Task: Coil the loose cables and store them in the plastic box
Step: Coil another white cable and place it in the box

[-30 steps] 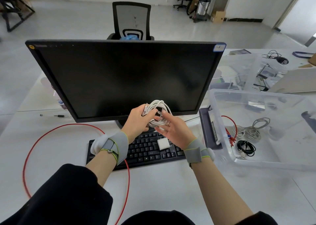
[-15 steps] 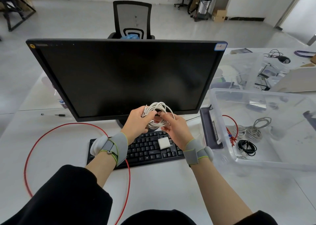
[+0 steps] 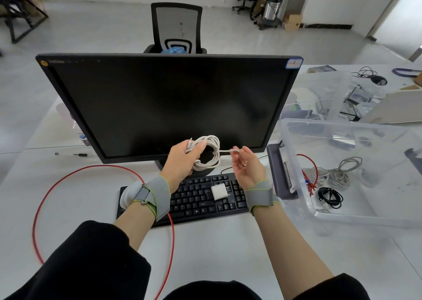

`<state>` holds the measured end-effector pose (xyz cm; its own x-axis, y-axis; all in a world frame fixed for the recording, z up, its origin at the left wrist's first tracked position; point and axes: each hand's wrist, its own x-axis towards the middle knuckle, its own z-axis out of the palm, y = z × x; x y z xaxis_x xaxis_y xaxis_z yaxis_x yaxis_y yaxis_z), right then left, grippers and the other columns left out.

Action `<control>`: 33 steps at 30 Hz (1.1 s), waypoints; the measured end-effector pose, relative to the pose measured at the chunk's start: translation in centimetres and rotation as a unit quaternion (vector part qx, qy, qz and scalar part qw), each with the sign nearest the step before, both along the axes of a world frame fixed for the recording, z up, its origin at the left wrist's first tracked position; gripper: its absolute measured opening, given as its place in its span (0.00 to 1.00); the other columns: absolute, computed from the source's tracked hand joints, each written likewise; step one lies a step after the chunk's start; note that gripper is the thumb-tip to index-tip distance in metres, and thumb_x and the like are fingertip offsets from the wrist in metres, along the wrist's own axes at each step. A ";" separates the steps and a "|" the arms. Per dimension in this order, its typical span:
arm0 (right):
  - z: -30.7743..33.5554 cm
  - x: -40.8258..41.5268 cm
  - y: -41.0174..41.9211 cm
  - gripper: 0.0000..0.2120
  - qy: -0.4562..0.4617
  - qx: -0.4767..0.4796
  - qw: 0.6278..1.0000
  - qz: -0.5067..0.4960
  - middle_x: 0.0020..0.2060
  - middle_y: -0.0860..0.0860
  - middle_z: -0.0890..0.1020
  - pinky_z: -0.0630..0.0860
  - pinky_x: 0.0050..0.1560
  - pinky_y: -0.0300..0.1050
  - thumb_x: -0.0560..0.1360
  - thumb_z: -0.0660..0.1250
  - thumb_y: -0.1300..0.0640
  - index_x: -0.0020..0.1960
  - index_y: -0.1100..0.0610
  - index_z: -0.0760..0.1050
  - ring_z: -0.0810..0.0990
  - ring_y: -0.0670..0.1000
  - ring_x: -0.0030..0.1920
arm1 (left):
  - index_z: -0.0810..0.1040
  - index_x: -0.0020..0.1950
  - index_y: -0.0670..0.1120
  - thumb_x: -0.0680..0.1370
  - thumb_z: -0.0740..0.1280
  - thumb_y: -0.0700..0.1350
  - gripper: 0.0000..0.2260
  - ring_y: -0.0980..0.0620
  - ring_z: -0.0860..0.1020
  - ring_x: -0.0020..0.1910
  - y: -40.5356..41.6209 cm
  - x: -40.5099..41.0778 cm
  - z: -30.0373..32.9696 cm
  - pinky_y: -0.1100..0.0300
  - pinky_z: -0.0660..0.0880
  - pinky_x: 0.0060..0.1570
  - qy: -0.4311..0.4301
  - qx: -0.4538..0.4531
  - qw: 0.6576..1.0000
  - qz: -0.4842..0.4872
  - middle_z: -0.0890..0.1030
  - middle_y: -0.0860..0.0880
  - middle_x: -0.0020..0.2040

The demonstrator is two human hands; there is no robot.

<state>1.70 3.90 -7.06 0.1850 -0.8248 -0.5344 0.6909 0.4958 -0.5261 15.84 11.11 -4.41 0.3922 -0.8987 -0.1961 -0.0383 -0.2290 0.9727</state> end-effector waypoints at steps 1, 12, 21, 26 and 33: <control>-0.2 -0.4 -0.3 0.13 -0.013 0.014 1.000 -0.020 0.43 0.61 0.77 0.79 0.37 0.37 0.78 0.58 0.71 0.60 0.61 0.69 0.79 0.53 0.41 | 0.70 0.44 0.44 0.79 0.64 0.50 0.10 0.55 0.62 0.28 0.0 0.2 -0.1 0.68 0.60 0.23 -0.001 0.006 1.000 0.009 0.65 0.48 0.33; 1.8 1.1 1.8 0.06 0.071 -0.131 0.972 0.179 0.41 0.49 0.84 0.75 0.51 0.40 0.79 0.61 0.59 0.49 0.56 0.77 0.81 0.45 0.47 | 0.68 0.36 0.46 0.78 0.64 0.50 0.14 0.53 0.64 0.29 -0.1 1.3 -1.3 0.62 0.62 0.27 -0.068 0.069 0.991 0.089 0.66 0.50 0.30; 0.6 3.1 3.6 0.10 0.245 -0.308 0.885 0.249 0.65 0.45 0.72 0.73 0.64 0.47 0.75 0.68 0.59 0.51 0.46 0.81 0.72 0.49 0.66 | 0.71 0.39 0.47 0.78 0.64 0.50 0.10 0.54 0.68 0.31 0.0 0.8 -1.0 0.62 0.63 0.28 0.028 0.053 0.992 0.108 0.71 0.51 0.34; 0.4 2.9 4.0 0.16 0.228 -0.314 0.879 0.278 0.69 0.50 0.69 0.78 0.58 0.45 0.78 0.60 0.68 0.58 0.54 0.78 0.74 0.50 0.64 | 0.72 0.40 0.45 0.79 0.64 0.49 0.10 0.56 0.66 0.27 0.1 1.1 -0.7 0.66 0.60 0.20 0.065 0.049 0.990 0.112 0.69 0.50 0.32; 0.8 2.6 3.9 0.16 0.180 -0.265 0.905 0.279 0.63 0.51 0.75 0.75 0.45 0.35 0.78 0.57 0.69 0.60 0.58 0.77 0.77 0.43 0.48 | 0.72 0.41 0.44 0.78 0.65 0.49 0.10 0.59 0.64 0.21 0.3 1.1 -0.7 0.67 0.57 0.18 0.068 0.056 0.993 0.076 0.70 0.50 0.33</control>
